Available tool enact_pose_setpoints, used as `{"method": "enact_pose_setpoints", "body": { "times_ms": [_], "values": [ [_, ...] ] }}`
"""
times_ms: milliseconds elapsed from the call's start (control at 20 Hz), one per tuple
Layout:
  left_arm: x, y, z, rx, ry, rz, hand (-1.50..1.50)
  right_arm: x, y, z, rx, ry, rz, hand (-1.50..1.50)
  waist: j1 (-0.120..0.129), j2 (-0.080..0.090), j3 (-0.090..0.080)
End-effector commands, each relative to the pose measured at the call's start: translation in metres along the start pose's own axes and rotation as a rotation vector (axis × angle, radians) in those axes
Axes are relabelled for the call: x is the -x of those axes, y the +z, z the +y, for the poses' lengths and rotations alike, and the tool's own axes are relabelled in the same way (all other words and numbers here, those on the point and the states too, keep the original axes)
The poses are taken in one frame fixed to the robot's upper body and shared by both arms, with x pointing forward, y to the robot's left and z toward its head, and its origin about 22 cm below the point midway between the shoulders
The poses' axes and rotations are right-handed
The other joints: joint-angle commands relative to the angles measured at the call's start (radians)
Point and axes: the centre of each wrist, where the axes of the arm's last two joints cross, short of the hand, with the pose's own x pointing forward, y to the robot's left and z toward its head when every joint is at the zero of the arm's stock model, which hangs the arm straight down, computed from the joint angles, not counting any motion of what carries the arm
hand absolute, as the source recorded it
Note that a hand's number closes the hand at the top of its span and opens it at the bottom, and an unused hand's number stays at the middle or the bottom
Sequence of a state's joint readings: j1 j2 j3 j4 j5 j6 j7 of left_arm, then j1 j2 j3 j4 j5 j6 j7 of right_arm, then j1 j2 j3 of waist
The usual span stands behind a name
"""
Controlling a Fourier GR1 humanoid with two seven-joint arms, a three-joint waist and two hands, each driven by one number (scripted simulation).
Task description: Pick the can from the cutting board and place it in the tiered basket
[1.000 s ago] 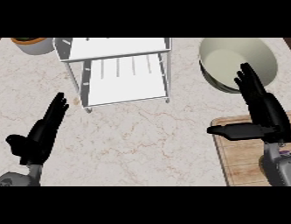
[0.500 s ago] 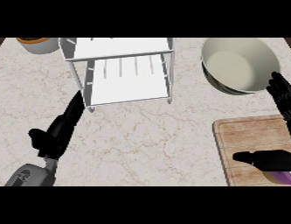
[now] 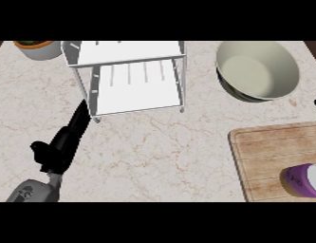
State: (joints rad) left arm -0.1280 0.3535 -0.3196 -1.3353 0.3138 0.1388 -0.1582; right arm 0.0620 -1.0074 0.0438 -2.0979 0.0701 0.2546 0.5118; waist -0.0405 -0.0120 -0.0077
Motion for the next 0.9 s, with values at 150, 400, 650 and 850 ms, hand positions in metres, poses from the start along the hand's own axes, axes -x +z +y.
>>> {"method": "enact_pose_setpoints", "body": {
  "times_ms": [150,400,650,850],
  "values": [
    [-0.003,0.003,-0.007,0.027,-0.001,-0.006,0.00,-0.052,0.042,-0.021,-0.190,0.241,0.127,-1.50,0.021,0.005,0.004],
    [-0.009,-0.004,-0.013,0.042,0.006,-0.014,0.00,-0.060,0.055,-0.023,-0.195,0.204,0.186,-1.50,0.029,0.009,0.007],
    [-0.011,0.003,0.003,0.057,0.012,-0.004,0.00,-0.063,0.044,-0.007,-0.061,0.170,0.242,-1.50,0.050,0.012,0.007],
    [-0.010,-0.009,-0.004,0.050,-0.007,-0.012,0.00,-0.054,0.046,0.015,-0.087,0.286,0.334,-1.50,0.040,0.012,0.008]
  ]
}}
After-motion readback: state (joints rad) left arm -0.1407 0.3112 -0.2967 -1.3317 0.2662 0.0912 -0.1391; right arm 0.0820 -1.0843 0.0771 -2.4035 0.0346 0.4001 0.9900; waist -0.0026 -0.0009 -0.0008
